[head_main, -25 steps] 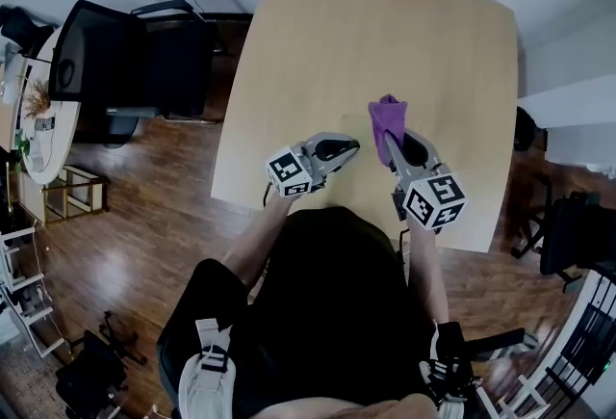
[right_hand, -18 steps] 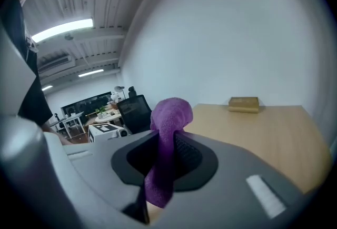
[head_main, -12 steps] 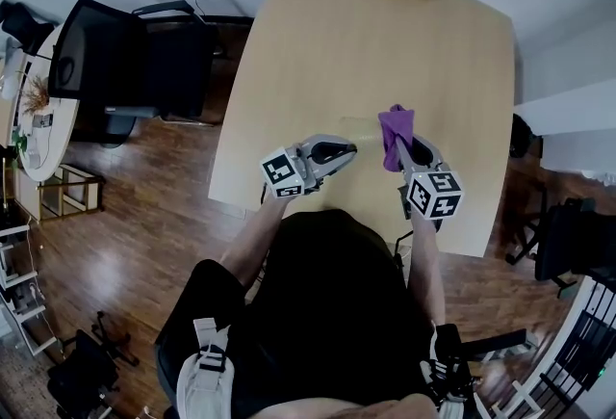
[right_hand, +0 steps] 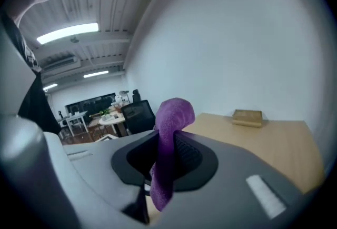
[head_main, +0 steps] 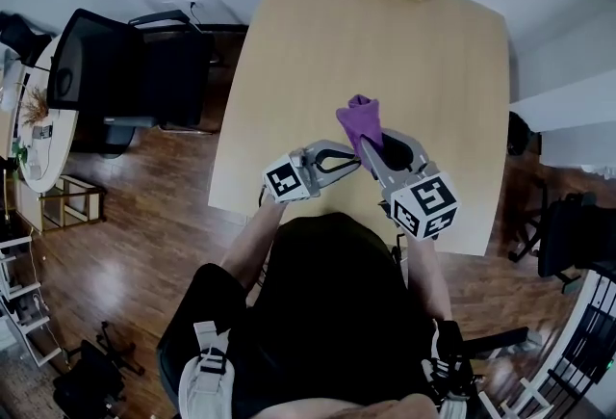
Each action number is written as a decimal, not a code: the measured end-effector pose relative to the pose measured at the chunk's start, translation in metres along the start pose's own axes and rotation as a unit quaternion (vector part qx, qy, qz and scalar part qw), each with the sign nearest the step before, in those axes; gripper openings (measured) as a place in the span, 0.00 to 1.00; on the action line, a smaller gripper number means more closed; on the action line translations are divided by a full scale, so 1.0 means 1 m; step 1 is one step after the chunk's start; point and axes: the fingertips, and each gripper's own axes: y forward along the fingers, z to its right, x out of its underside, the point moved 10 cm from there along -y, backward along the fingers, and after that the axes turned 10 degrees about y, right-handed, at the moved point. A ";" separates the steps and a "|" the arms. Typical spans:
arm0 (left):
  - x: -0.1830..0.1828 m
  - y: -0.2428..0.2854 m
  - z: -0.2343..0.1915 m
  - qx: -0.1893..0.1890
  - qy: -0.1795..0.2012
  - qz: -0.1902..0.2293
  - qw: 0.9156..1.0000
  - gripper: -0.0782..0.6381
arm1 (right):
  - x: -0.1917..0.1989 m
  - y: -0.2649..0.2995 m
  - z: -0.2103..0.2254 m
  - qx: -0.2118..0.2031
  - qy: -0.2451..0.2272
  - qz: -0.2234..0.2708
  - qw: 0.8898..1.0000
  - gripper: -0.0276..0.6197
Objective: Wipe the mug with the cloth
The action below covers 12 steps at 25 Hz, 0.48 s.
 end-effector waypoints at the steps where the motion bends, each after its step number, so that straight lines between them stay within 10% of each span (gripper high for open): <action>1: -0.001 0.001 0.001 0.001 0.004 0.002 1.000 0.17 | 0.004 0.006 -0.003 0.002 -0.016 -0.016 1.000 0.14; 12: -0.010 -0.008 0.004 -0.009 0.007 0.011 1.000 0.17 | 0.041 -0.008 0.060 0.084 0.038 -0.058 0.994 0.14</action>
